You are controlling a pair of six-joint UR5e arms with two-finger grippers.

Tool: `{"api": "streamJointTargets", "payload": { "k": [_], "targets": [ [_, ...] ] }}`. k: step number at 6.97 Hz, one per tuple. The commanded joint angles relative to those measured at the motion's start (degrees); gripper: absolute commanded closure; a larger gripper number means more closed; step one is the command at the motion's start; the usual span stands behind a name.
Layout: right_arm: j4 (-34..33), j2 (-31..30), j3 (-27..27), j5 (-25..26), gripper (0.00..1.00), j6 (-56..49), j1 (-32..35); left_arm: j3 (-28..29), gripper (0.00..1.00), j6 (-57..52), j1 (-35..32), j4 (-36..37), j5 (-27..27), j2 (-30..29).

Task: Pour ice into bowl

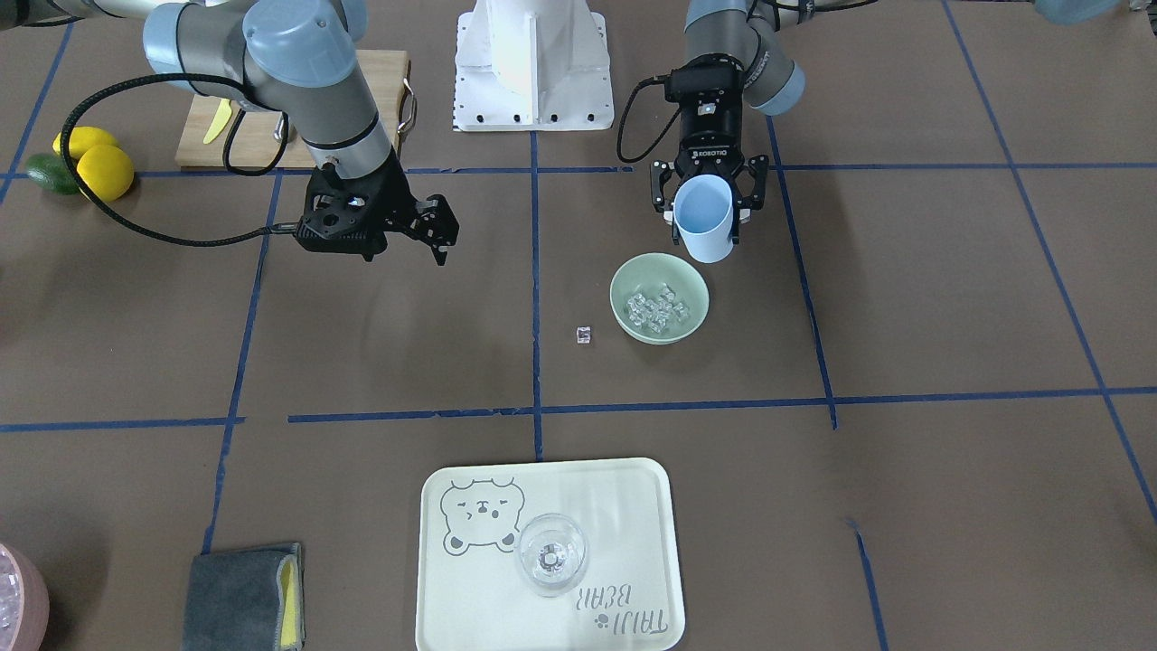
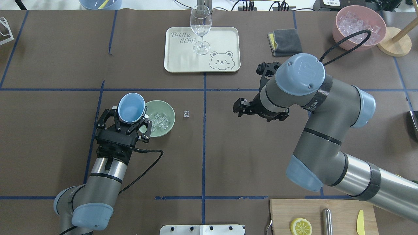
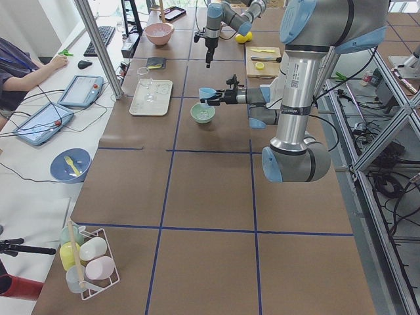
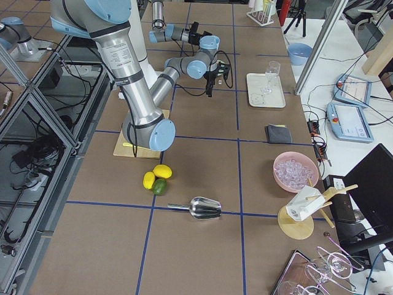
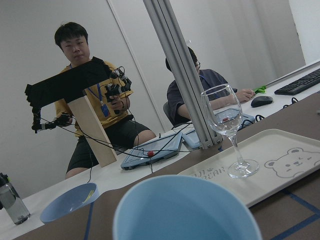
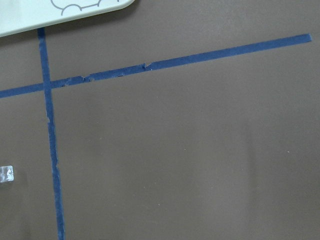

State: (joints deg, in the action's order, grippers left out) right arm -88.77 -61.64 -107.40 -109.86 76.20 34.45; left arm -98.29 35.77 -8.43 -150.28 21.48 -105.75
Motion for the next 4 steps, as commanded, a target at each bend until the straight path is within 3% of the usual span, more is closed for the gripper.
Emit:
{"api": "streamJointTargets", "payload": {
  "k": [1,3,4],
  "targets": [
    [0.0,-0.1,0.1,0.0,0.0,-0.3,0.0,0.1,1.0,8.4,0.3,-2.1,-0.1,0.1],
    [0.0,0.2,0.0,-0.1,0.0,-0.1,0.0,1.7,1.0,8.6,0.0,-2.1,-0.2,3.3],
    [0.0,0.1,0.0,-0.1,0.0,-0.1,0.0,1.7,1.0,8.7,-0.6,-2.3,-0.2,8.8]
  ]
}}
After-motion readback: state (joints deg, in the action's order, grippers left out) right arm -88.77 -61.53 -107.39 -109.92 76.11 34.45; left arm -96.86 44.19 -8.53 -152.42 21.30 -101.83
